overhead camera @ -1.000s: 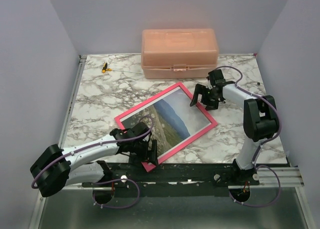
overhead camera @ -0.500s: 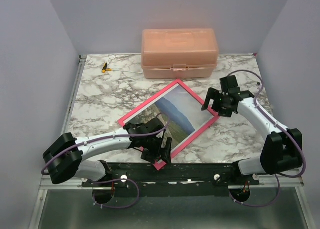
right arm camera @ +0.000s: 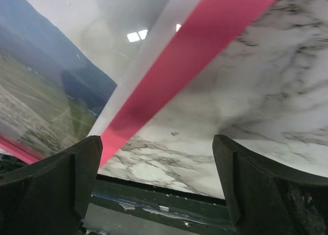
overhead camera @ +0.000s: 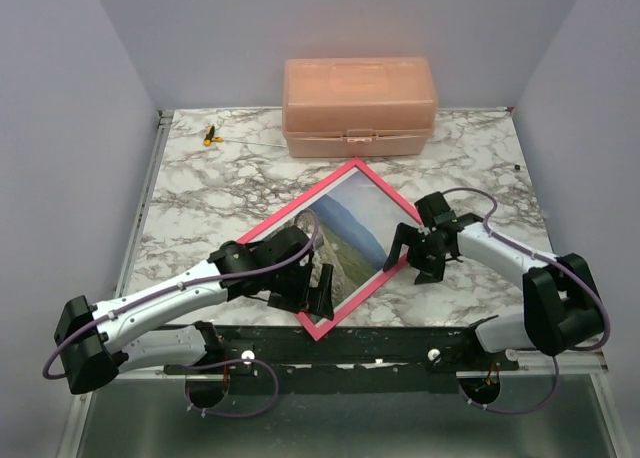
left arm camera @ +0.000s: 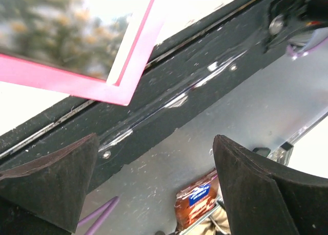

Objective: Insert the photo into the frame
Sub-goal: Adjust the photo frame at the center of the board.

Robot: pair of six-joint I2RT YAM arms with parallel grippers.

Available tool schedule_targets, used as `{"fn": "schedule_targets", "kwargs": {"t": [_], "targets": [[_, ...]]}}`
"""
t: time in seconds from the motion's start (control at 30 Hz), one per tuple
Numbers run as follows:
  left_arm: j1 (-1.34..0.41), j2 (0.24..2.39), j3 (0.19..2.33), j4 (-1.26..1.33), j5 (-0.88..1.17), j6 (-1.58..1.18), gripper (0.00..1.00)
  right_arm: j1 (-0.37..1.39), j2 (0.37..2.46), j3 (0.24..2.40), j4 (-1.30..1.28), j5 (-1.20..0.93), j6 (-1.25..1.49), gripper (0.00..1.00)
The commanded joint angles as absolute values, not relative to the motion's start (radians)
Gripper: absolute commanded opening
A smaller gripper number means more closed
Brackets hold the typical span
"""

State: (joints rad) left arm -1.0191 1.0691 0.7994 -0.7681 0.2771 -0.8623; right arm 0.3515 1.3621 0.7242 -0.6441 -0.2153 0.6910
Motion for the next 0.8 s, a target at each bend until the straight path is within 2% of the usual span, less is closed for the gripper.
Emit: {"fn": "schedule_targets", "kwargs": {"t": [0.0,0.1,0.2,0.3,0.43,0.63,0.77], "targets": [[-0.999,1.046,0.931,-0.843,0.189,-0.815,0.95,0.415,1.445,0.736,-0.553,-0.2,0.764,0.94],[-0.981,1.05,0.994,-0.862,0.186,-0.786,0.95,0.446,1.518,0.765,-0.557,-0.133,0.753,0.88],[-0.947,1.052,1.031,-0.874,0.193,-0.754,0.95,0.46,1.566,0.789,-0.572,-0.067,0.732,0.78],[-0.865,1.046,1.035,-0.864,0.264,-0.742,0.95,0.465,1.577,0.804,-0.586,-0.025,0.704,0.62],[-0.735,1.007,0.987,-0.794,0.386,-0.737,0.95,0.464,1.572,0.832,-0.635,0.07,0.659,0.46],[-0.577,1.006,0.963,-0.799,0.422,-0.677,0.96,0.465,1.601,0.898,-0.679,0.16,0.575,0.18],[-0.47,1.017,0.914,-0.802,0.446,-0.645,0.96,0.463,1.65,0.973,-0.702,0.212,0.501,0.14]]}}
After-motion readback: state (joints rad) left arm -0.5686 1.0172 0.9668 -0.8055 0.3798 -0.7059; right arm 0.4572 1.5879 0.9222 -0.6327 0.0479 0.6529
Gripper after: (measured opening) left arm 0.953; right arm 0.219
